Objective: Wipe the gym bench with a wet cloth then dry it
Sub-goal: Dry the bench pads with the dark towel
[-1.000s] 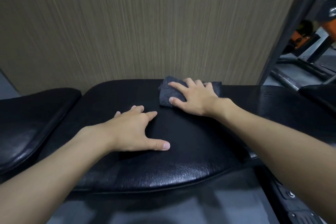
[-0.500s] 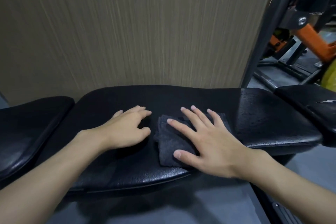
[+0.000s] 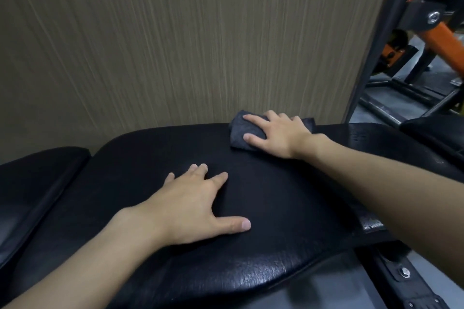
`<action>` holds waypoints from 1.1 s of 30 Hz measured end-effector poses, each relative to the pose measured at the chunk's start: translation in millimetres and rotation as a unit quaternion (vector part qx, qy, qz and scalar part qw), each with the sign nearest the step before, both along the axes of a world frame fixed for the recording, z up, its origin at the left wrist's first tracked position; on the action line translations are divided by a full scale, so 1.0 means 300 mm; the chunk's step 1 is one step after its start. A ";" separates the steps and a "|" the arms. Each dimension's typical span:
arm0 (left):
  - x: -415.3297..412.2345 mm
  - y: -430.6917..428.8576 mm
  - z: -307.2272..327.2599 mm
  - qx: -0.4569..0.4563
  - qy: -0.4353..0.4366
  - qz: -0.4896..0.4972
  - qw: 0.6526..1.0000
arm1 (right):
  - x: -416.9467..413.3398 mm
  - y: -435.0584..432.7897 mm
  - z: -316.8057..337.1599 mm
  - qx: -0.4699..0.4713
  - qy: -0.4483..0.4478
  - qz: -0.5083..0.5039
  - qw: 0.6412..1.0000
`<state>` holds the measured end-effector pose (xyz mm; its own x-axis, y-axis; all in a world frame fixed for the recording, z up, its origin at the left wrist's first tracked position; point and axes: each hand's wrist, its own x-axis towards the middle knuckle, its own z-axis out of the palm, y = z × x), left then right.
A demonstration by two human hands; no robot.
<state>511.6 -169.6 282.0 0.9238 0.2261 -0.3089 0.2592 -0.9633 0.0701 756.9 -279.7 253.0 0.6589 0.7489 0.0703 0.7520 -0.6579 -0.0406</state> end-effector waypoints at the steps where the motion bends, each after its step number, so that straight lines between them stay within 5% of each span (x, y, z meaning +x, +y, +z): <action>1: 0.004 0.001 -0.006 -0.004 0.004 0.003 1.000 | 0.024 0.017 0.001 -0.002 0.004 -0.014 1.000; 23: 0.009 0.003 -0.006 -0.040 -0.028 0.021 0.999 | -0.490 -0.464 0.020 0.002 -0.015 0.100 0.995; 27: 0.054 -0.015 0.000 -0.090 -0.102 -0.016 0.990 | -0.489 -0.444 0.004 0.006 -0.033 0.106 0.994; 33: 0.085 -0.042 0.010 -0.084 -0.089 -0.021 0.992 | -0.290 -0.336 0.008 -0.004 -0.037 0.059 0.998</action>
